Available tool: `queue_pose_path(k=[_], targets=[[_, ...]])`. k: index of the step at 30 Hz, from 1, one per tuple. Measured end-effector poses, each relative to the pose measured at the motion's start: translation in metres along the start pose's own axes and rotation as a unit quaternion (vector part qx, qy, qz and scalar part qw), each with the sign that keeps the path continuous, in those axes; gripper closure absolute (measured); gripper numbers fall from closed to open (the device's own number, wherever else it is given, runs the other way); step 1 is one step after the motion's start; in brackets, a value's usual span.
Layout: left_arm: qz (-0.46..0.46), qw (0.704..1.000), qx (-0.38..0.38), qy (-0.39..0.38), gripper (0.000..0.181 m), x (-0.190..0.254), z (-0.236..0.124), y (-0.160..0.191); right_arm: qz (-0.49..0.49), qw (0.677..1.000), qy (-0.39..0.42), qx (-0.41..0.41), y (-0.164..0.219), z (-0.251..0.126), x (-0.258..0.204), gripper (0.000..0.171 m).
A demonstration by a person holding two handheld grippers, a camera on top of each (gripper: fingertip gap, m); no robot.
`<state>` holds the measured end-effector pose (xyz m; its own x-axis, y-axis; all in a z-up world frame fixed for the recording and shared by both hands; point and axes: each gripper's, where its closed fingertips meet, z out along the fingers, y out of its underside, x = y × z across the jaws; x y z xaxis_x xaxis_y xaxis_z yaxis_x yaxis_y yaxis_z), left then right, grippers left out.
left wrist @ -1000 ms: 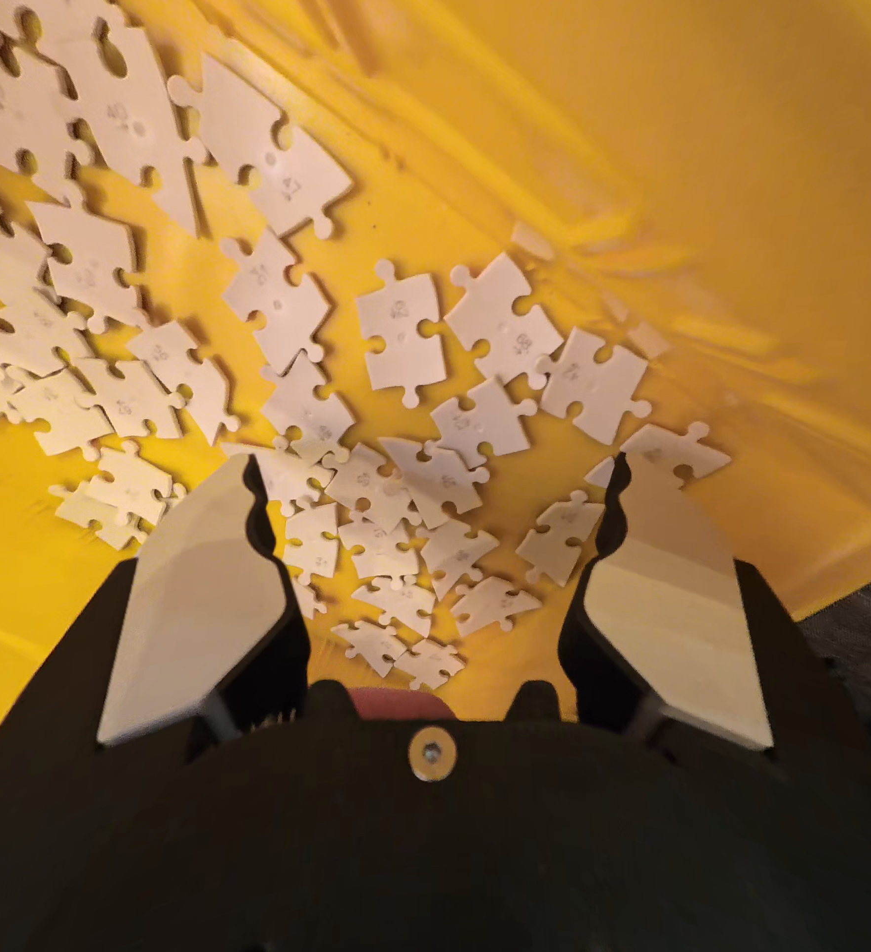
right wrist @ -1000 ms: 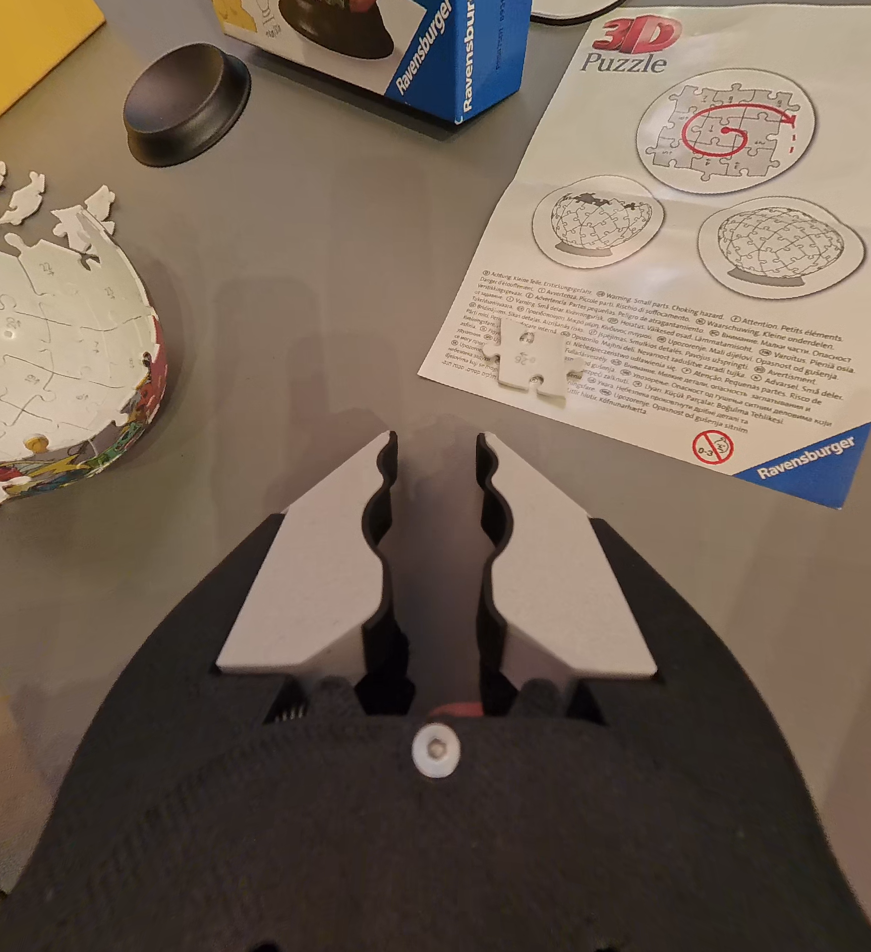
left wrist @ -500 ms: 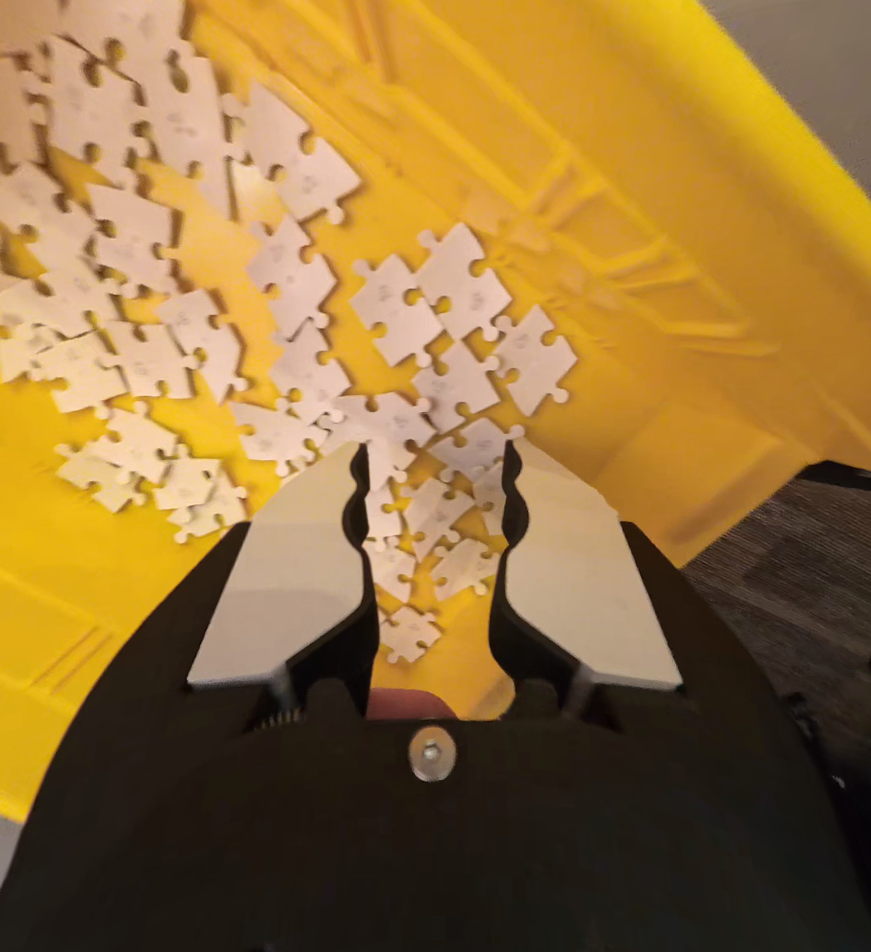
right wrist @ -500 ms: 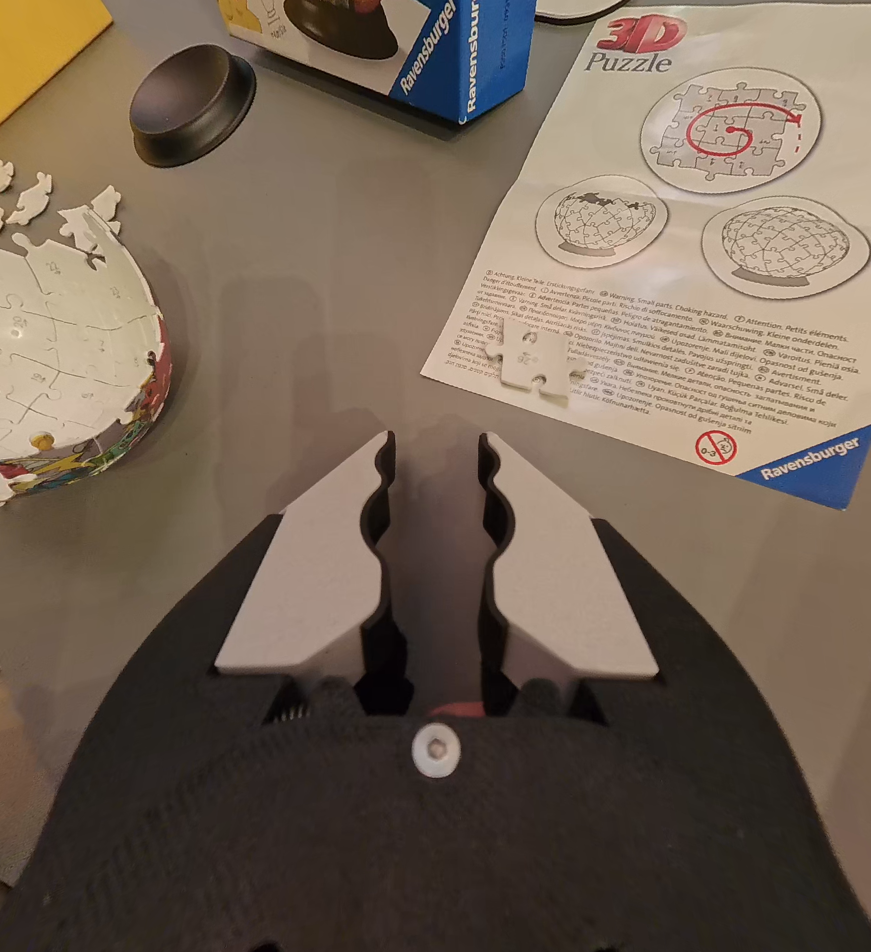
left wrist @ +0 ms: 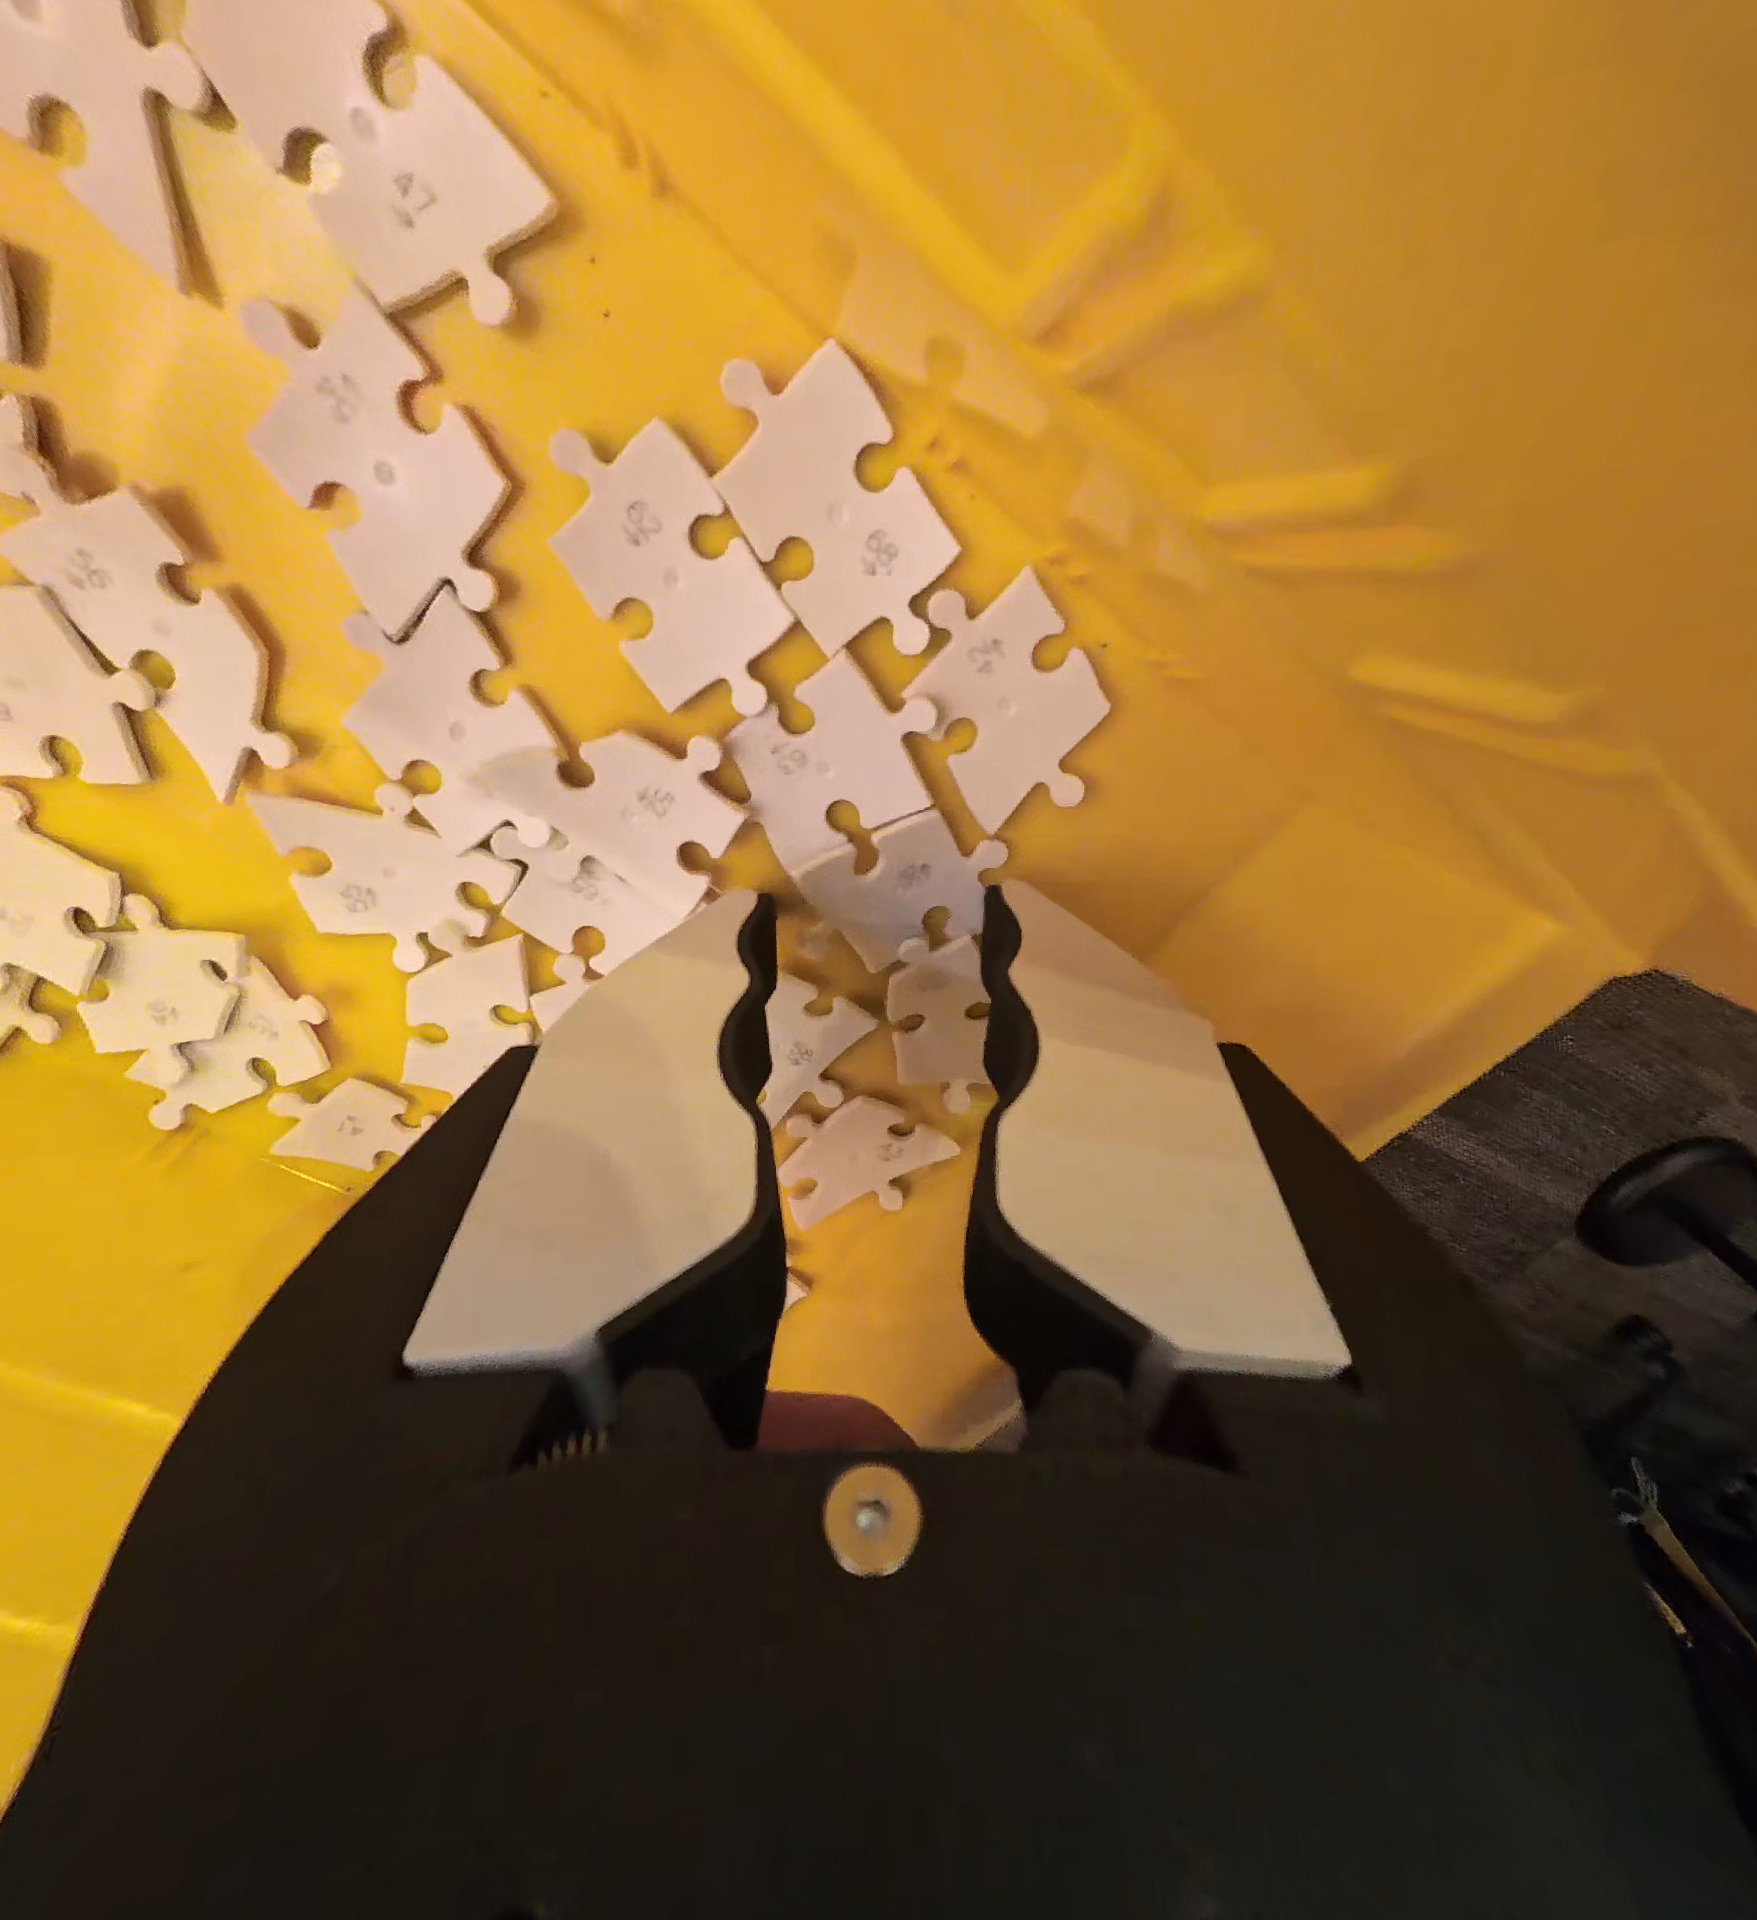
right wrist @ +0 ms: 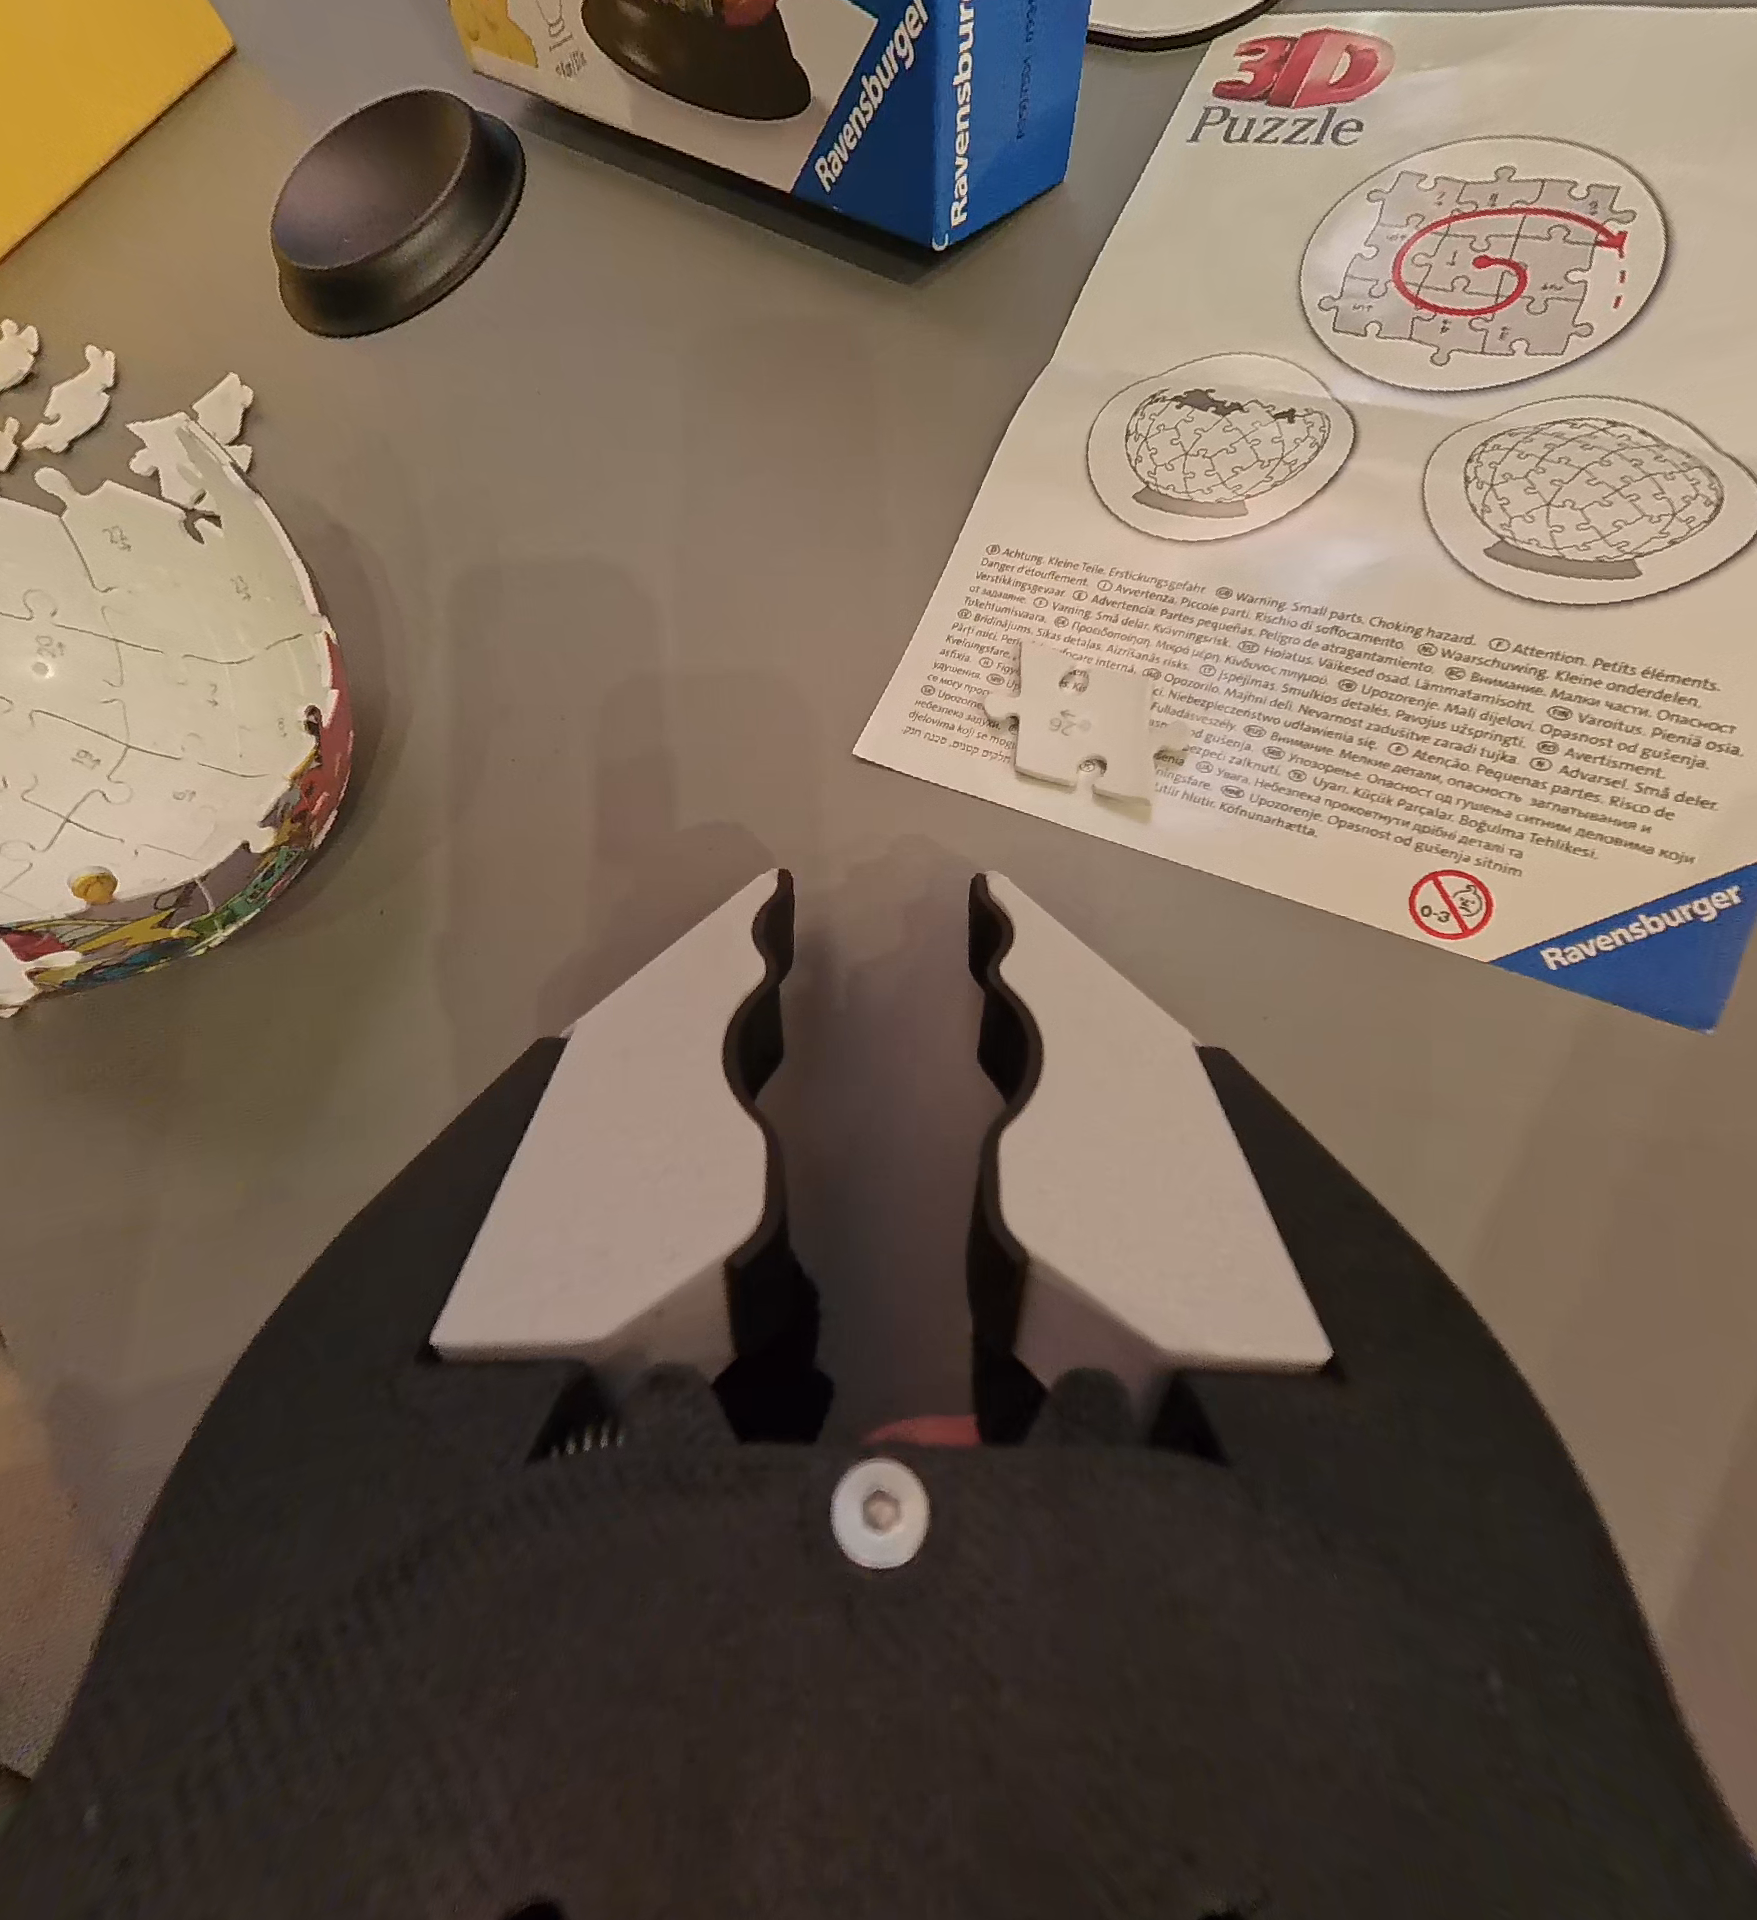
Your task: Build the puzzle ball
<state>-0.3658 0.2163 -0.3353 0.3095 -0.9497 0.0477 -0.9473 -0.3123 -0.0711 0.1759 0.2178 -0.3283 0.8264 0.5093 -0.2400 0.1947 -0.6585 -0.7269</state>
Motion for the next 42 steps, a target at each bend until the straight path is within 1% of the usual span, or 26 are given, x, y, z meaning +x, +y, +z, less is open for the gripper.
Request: queue_pose_path(k=[6,9,11,12,15,17,19,23,25,27,29,30,32,34,35,37,38,42], targets=[[-0.013,0.999,0.029,-0.014,0.154,-0.001,-0.002,-0.004,0.001,1.0,-0.003,0.0,0.0,0.0,0.0,0.138],[-0.024,0.998,0.057,-0.024,0.169,-0.004,-0.011,-0.008,0.001,1.0,-0.004,0.0,0.0,0.0,-0.001,0.138],[-0.034,0.995,0.092,-0.024,0.177,-0.005,-0.02,-0.015,0.002,1.0,-0.004,0.0,0.0,0.0,0.0,0.138],[-0.038,0.993,0.11,-0.019,0.179,-0.003,-0.023,-0.018,0.002,1.0,-0.003,0.0,0.0,0.0,0.0,0.138],[-0.043,0.992,0.114,-0.043,0.179,-0.008,-0.03,-0.013,0.003,1.0,-0.002,0.0,0.0,0.0,0.0,0.139],[-0.066,0.985,0.154,-0.039,0.179,-0.008,-0.043,-0.019,0.004,1.0,-0.001,0.0,0.0,0.0,0.0,0.139],[-0.082,0.975,0.198,-0.051,0.179,-0.008,-0.064,-0.026,0.004,1.0,-0.001,0.0,0.0,0.0,0.0,0.14],[-0.105,0.937,0.329,-0.056,0.179,0.01,-0.123,-0.059,0.006,1.0,-0.001,0.0,0.0,0.0,0.001,0.14],[-0.103,0.916,0.386,-0.045,0.179,0.03,-0.145,-0.083,0.005,1.0,0.0,0.0,0.0,0.0,0.001,0.14],[-0.101,0.899,0.425,-0.026,0.179,0.056,-0.152,-0.11,0.005,1.0,0.0,0.0,0.0,0.0,0.001,0.14],[-0.095,0.891,0.444,0.013,0.179,0.089,-0.141,-0.141,0.005,1.0,0.0,0.0,0.0,0.0,0.001,0.14],[-0.098,0.892,0.442,0.018,0.179,0.101,-0.129,-0.153,0.005,1.0,0.0,0.0,0.0,0.0,0.001,0.14],[-0.097,0.904,0.416,0.002,0.179,0.111,-0.1,-0.167,0.005,1.0,-0.001,0.0,0.0,0.0,0.001,0.14],[-0.118,0.908,0.401,0.04,0.179,0.125,-0.073,-0.18,0.004,1.0,-0.002,0.0,0.0,-0.001,0.0,0.14],[-0.122,0.916,0.38,0.045,0.179,0.129,-0.056,-0.184,0.004,1.0,-0.002,0.0,0.0,-0.001,0.0,0.14],[-0.126,0.932,0.341,0.006,0.179,0.122,-0.025,-0.182,0.004,1.0,-0.003,0.0,0.0,-0.001,0.0,0.139],[-0.14,0.933,0.33,0.009,0.179,0.118,-0.015,-0.18,0.004,1.0,-0.003,0.001,0.0,-0.001,0.0,0.139],[-0.201,0.918,0.342,0.02,0.178,0.103,0.0,-0.18,0.005,1.0,-0.003,0.0,0.0,-0.001,0.0,0.139]])
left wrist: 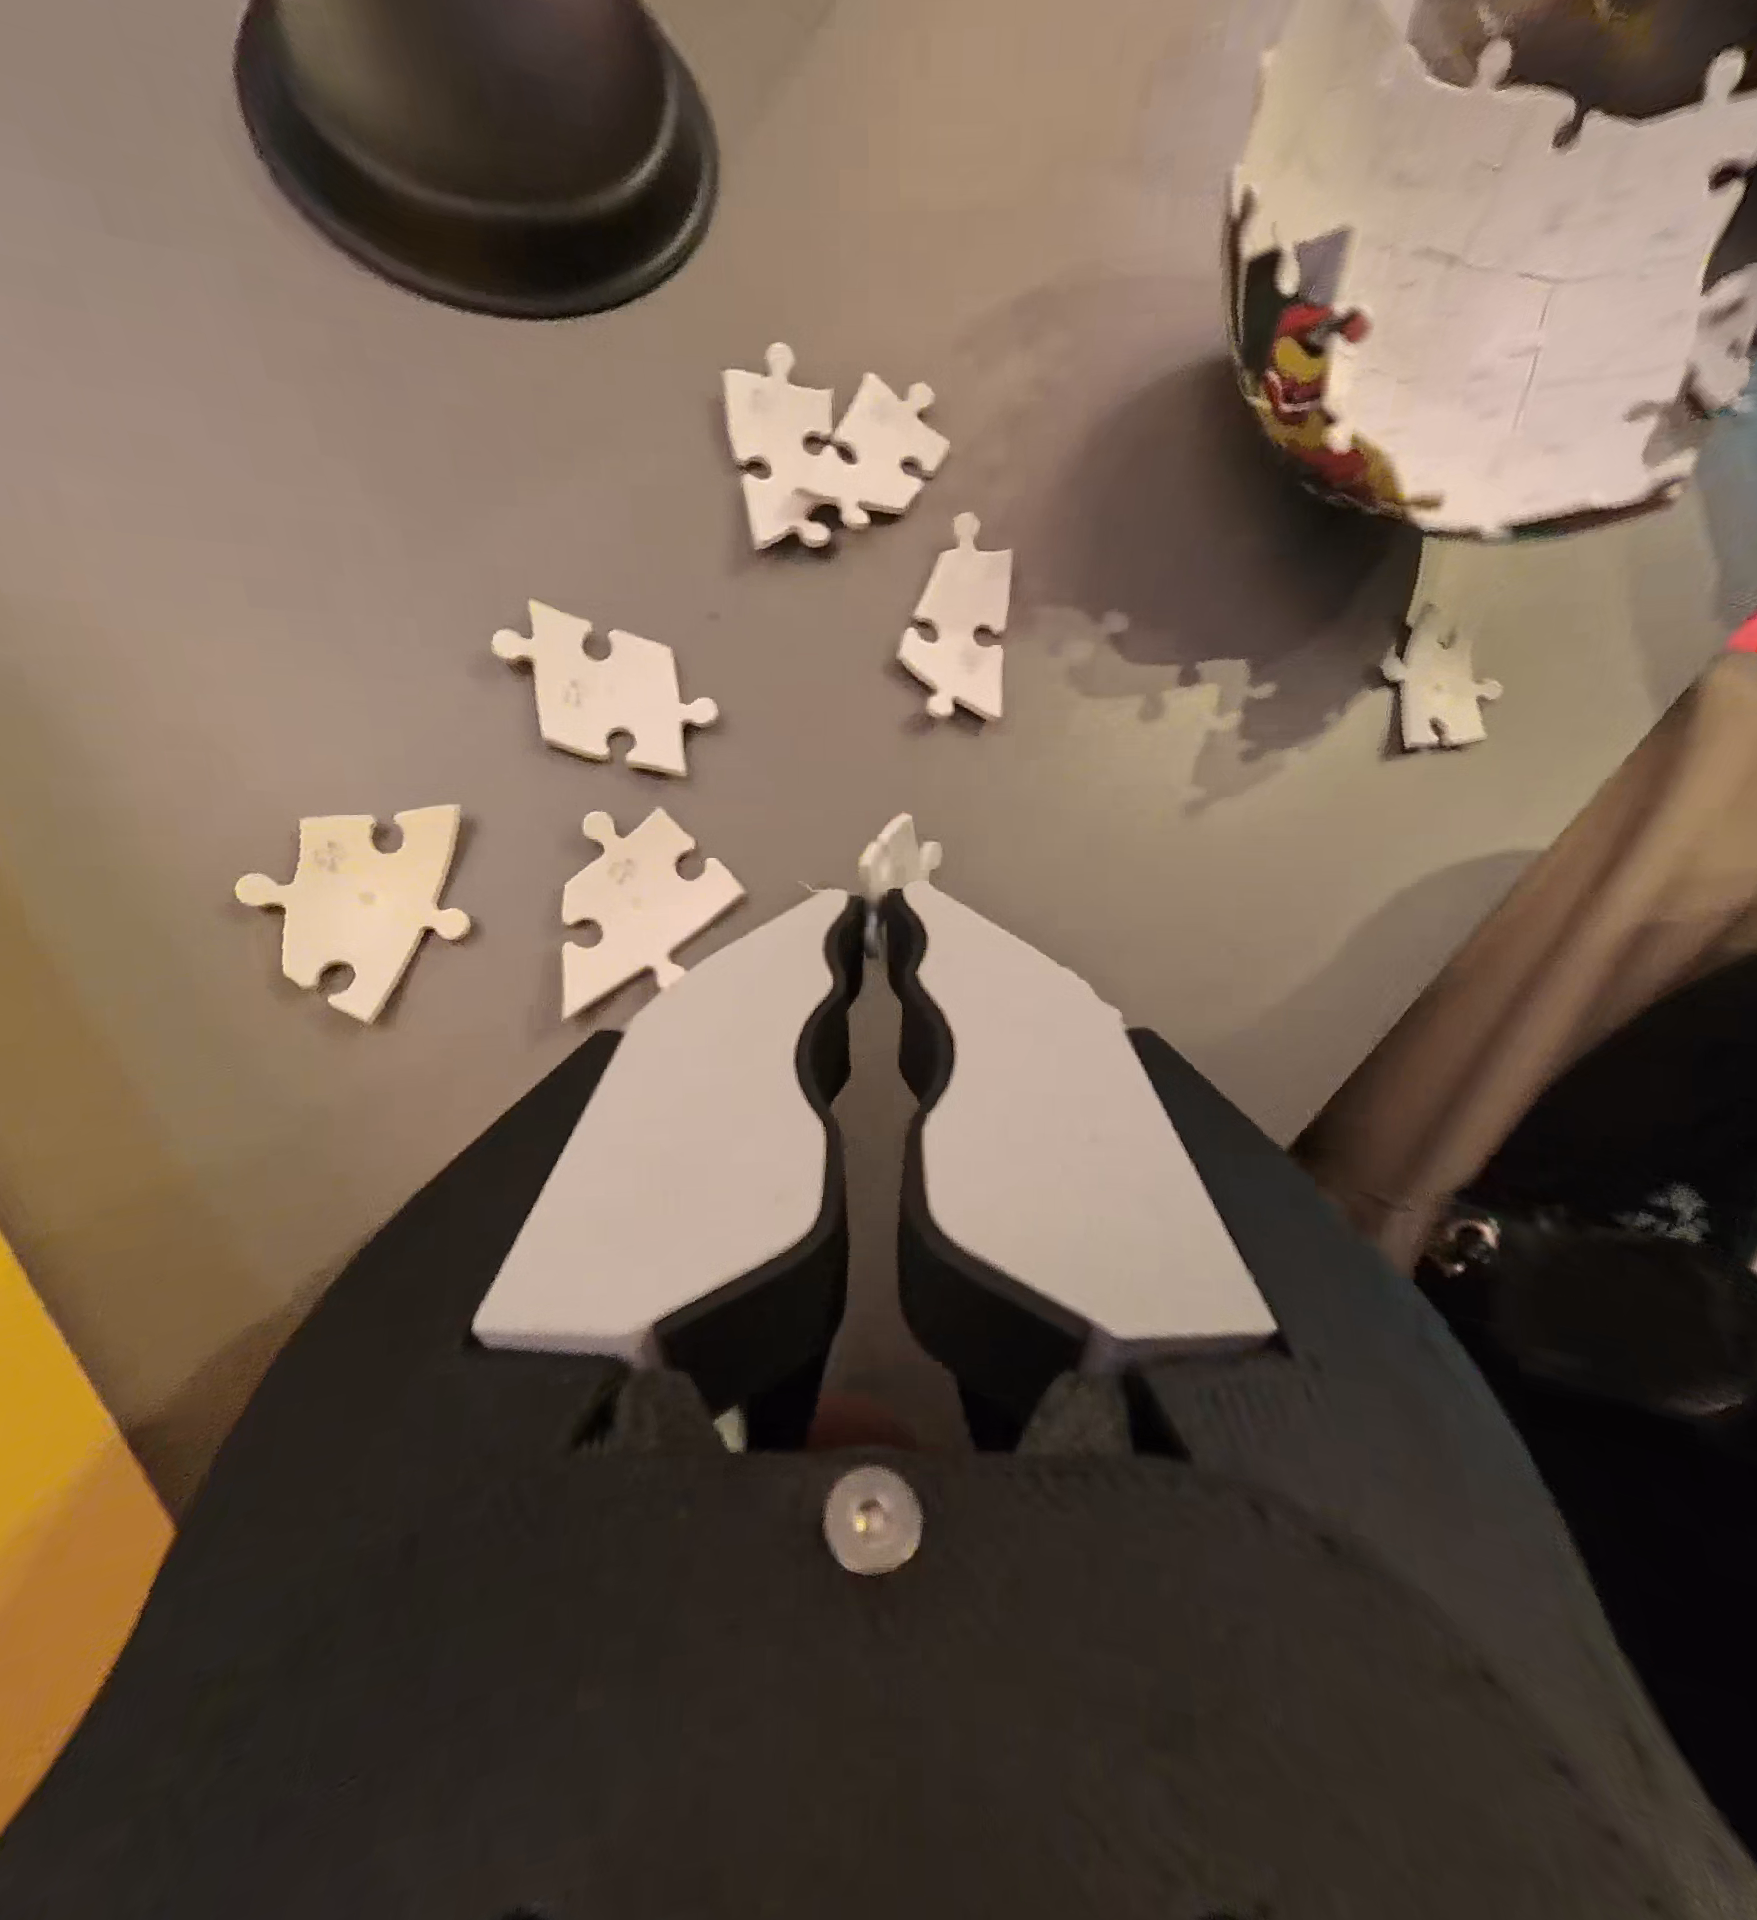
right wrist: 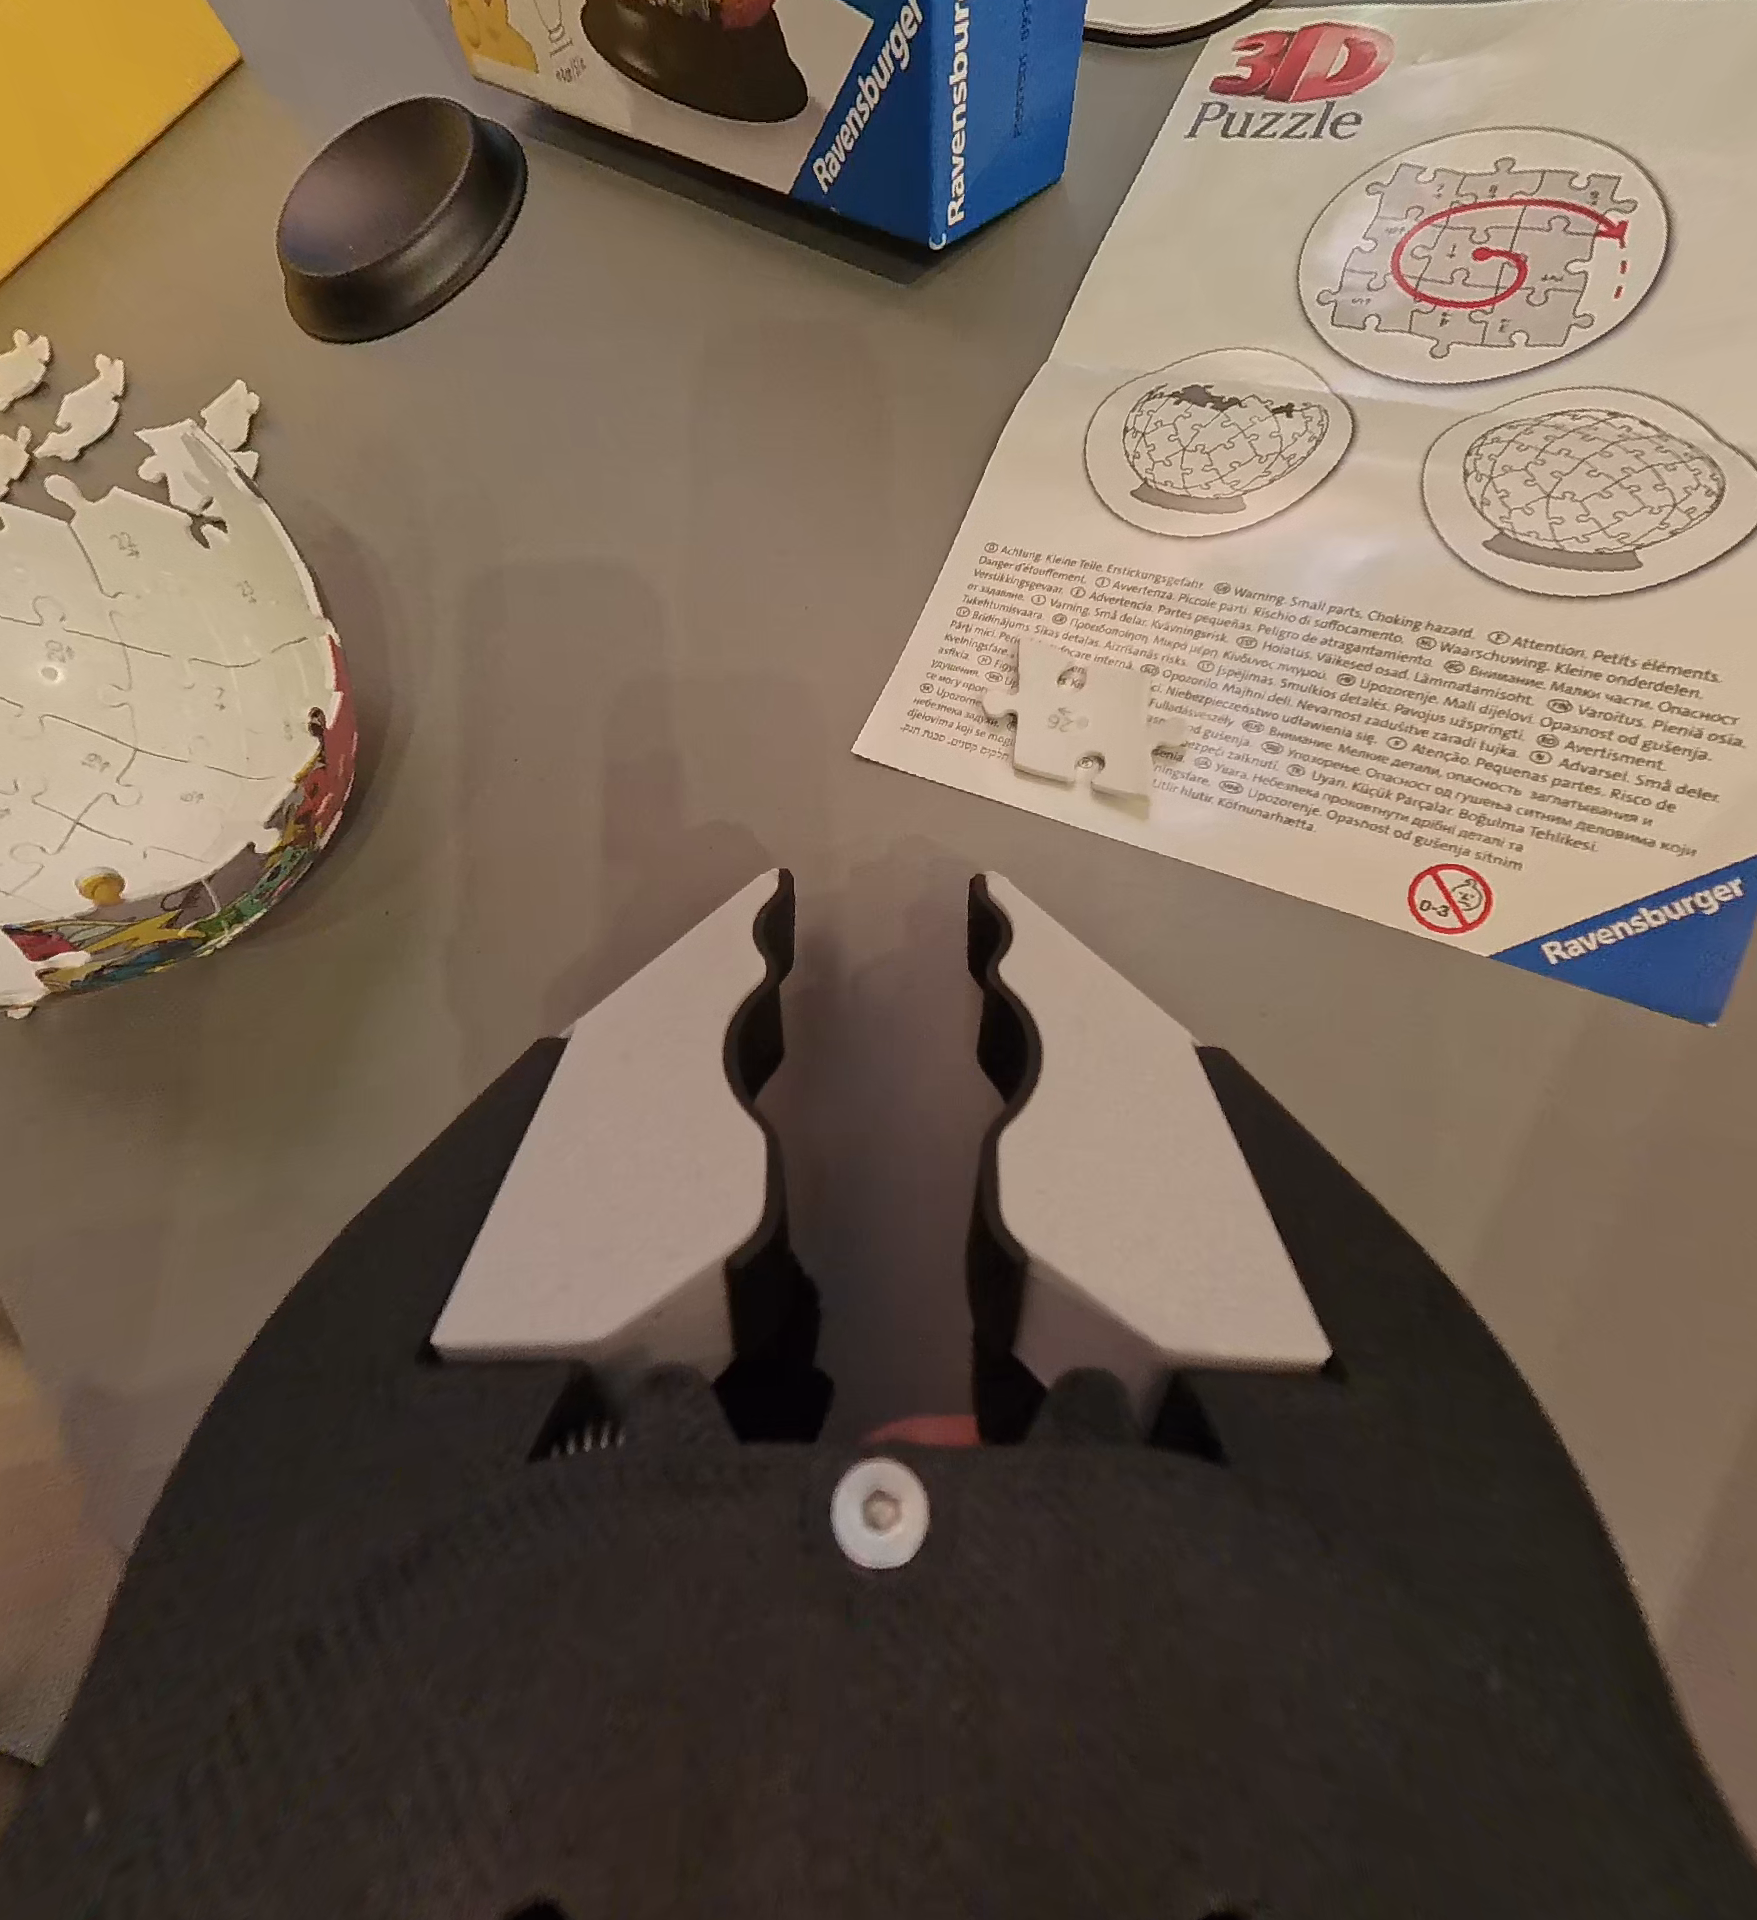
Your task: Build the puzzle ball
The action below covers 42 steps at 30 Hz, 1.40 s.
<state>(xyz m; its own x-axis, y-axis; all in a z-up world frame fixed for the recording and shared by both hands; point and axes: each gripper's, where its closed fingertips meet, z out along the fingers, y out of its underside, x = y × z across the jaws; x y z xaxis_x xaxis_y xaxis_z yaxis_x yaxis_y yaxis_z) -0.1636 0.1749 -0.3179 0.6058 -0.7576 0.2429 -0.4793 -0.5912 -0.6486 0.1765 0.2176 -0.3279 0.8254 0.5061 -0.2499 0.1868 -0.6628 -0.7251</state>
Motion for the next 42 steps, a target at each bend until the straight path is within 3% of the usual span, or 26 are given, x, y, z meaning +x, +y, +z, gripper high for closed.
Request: queue_pose_path(k=[3,7,10,14,18,20,24,31,35,41,42], targets=[[-0.031,0.999,0.004,0.006,0.17,-0.006,0.004,0.002,0.001,1.0,0.001,0.0,0.0,0.0,0.0,0.14],[-0.03,0.999,0.014,-0.015,0.144,-0.011,0.002,-0.001,0.0,1.0,0.001,0.0,0.0,0.0,0.0,0.14],[-0.023,0.999,0.042,-0.022,0.14,-0.007,-0.012,-0.016,0.0,1.0,0.001,0.0,0.0,0.0,0.0,0.14],[0.02,0.993,0.111,-0.045,0.147,-0.005,-0.068,-0.054,-0.001,1.0,0.001,0.0,0.0,0.0,0.0,0.139],[0.028,0.979,0.158,-0.122,0.151,-0.042,-0.143,-0.075,-0.002,1.0,-0.001,0.0,0.0,0.0,0.0,0.138],[0.037,0.973,0.116,-0.198,0.149,-0.083,-0.171,-0.061,-0.003,1.0,-0.001,0.0,0.0,0.0,-0.001,0.138],[0.051,0.957,-0.054,-0.281,0.142,-0.158,-0.196,0.002,-0.004,1.0,-0.002,0.0,0.0,0.0,-0.001,0.137],[0.142,0.915,-0.298,-0.234,0.146,-0.208,-0.165,0.074,-0.005,1.0,-0.005,0.0,0.0,0.0,-0.002,0.135],[0.112,0.897,-0.354,-0.238,0.151,-0.219,-0.151,0.092,-0.006,1.0,-0.006,-0.001,0.001,0.0,-0.003,0.135],[0.024,0.897,-0.354,-0.263,0.159,-0.231,-0.142,0.099,-0.007,1.0,-0.011,-0.001,0.001,0.0,-0.004,0.134],[0.007,0.902,-0.347,-0.256,0.17,-0.228,-0.138,0.099,-0.007,1.0,-0.011,-0.001,0.001,0.0,-0.004,0.134]])
